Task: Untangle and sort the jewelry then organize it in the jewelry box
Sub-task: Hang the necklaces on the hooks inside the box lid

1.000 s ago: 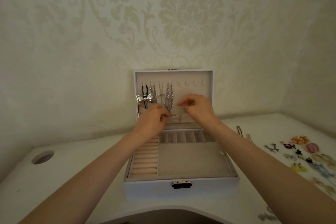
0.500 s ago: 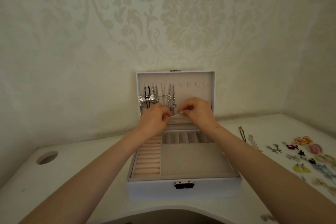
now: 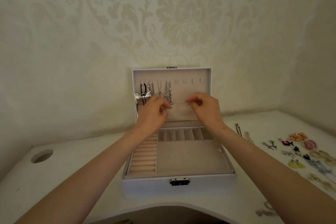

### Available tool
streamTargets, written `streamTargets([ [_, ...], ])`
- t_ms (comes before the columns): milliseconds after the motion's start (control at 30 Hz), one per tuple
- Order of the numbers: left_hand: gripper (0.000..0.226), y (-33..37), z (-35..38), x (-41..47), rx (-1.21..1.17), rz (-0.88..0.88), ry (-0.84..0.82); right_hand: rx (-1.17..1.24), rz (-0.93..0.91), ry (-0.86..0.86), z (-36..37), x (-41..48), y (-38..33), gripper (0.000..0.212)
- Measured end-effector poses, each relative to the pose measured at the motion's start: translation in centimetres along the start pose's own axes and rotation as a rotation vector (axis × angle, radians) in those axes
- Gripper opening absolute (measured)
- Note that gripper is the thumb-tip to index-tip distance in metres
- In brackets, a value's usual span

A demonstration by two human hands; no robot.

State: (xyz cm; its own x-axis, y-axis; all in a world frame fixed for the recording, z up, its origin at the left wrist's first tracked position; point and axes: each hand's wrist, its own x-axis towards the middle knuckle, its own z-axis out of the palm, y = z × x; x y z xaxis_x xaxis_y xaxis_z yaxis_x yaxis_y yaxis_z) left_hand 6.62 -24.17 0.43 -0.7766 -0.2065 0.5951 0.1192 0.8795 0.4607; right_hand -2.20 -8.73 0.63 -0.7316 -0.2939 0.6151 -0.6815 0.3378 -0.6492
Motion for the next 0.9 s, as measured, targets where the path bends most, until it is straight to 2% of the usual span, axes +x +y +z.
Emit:
streamTargets([
  [133,0.023,1.4,1.4,-0.1,-0.065,0.029,-0.084,0.001,0.066,-0.009,-2.2,-1.0,1.5,0.024],
  [333,0.023,5.3,4.9,0.0,-0.077,0.151,-0.313,-0.078,0.147,-0.017,-5.7,-1.9,4.0,0.022],
  [567,0.018,9.0,8.7,0.7,-0.044,0.249,-0.409,-0.379,0.354,-0.231,-10.2,-3.3,7.1,0.012],
  [633,0.019,9.8,9.3,0.8,-0.011,0.277,-0.442,-0.482,0.448,-0.304,-11.0,-3.6,7.5,0.018],
  [733,0.02,10.7,10.0,1.0,0.012,0.286,-0.481,-0.637,0.545,-0.403,-11.3,-4.0,8.0,0.037],
  [900,0.018,10.4,10.9,0.9,0.018,0.305,-0.466,-0.806,0.496,-0.442,-10.3,-4.6,8.5,0.047],
])
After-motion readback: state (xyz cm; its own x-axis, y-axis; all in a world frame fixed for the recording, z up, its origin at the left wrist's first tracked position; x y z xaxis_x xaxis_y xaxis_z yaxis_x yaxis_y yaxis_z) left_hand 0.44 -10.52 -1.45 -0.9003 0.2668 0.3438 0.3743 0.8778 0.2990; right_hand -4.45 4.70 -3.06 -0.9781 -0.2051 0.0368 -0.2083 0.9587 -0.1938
